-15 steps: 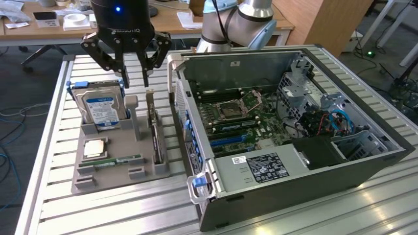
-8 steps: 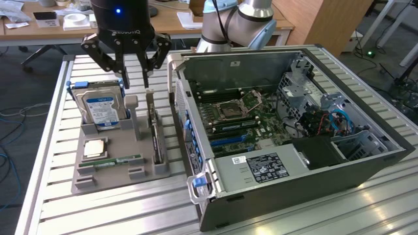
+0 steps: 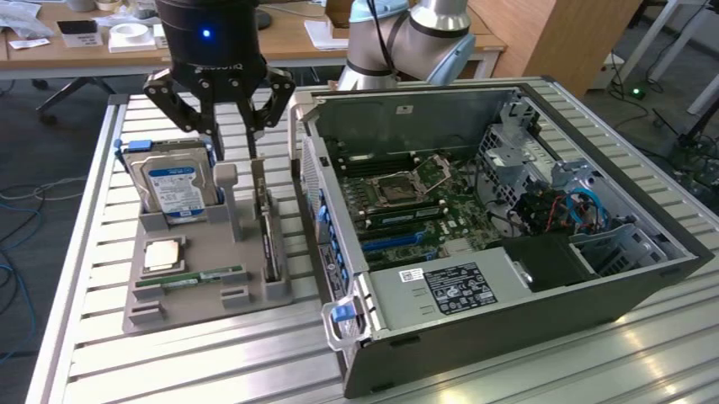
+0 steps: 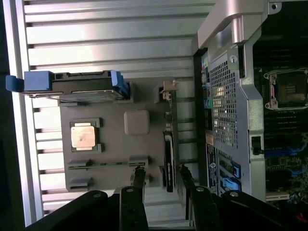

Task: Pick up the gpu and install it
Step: 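Pick up the gpu and move the gpu toward the slot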

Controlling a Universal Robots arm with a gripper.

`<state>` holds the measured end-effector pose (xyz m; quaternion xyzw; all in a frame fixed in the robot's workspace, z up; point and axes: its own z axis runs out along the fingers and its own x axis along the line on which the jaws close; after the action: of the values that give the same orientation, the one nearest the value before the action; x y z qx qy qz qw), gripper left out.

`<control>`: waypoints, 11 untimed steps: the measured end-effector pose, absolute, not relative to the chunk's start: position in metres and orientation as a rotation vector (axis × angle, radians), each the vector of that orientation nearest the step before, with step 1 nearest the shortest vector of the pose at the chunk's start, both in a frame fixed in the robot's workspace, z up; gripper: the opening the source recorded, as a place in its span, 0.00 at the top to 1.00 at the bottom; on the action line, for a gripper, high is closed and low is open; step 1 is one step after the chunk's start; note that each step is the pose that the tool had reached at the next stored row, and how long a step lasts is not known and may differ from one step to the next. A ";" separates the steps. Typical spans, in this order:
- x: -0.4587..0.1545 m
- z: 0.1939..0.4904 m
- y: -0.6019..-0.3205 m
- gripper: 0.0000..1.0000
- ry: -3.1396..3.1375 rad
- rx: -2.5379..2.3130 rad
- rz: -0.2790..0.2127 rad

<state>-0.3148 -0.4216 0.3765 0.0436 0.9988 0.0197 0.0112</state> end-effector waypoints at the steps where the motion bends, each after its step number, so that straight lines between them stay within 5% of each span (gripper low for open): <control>1: -0.315 0.375 -0.422 0.58 3.116 0.136 0.062; 11: -0.315 0.356 -0.422 0.58 3.116 0.136 0.062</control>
<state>-0.3148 -0.4216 0.3564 0.0436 0.9988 0.0197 0.0112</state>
